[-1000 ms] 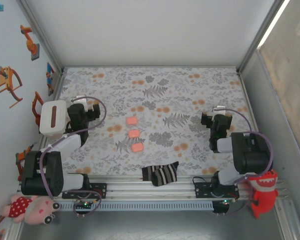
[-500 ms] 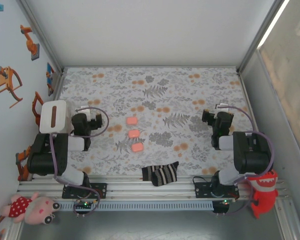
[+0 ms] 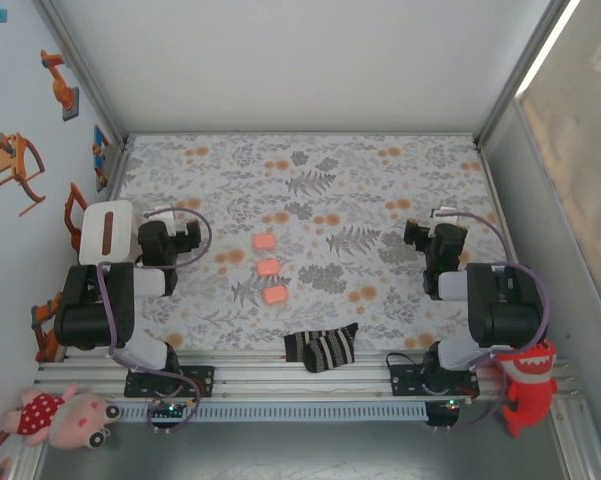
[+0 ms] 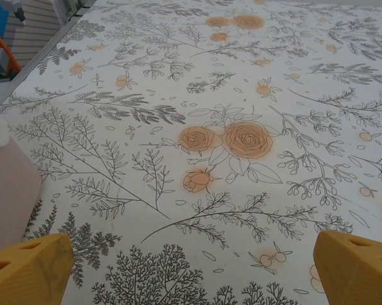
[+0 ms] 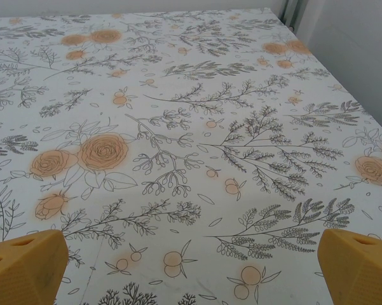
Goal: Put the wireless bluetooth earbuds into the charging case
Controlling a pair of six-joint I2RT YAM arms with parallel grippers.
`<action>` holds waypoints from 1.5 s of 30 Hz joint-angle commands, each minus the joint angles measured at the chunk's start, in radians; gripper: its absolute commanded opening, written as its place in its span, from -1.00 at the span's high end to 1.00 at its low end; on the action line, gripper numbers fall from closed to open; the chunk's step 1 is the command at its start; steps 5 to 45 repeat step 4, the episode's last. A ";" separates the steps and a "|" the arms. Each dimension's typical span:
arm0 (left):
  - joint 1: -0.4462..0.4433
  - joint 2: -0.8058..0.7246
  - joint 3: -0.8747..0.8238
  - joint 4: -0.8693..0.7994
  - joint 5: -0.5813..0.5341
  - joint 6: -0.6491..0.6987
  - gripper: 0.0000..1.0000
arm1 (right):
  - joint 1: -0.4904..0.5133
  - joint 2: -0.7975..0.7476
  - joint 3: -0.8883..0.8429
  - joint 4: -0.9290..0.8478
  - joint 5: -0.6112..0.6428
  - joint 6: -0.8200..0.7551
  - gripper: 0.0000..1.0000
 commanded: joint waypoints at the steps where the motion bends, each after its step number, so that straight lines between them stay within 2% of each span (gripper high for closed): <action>1: -0.006 -0.011 0.014 0.009 0.005 -0.004 -0.93 | -0.003 -0.003 0.018 0.012 0.003 0.011 -0.99; 45: -0.006 -0.009 0.013 0.008 0.004 -0.004 -0.93 | -0.004 -0.002 0.017 0.012 0.003 0.012 -0.99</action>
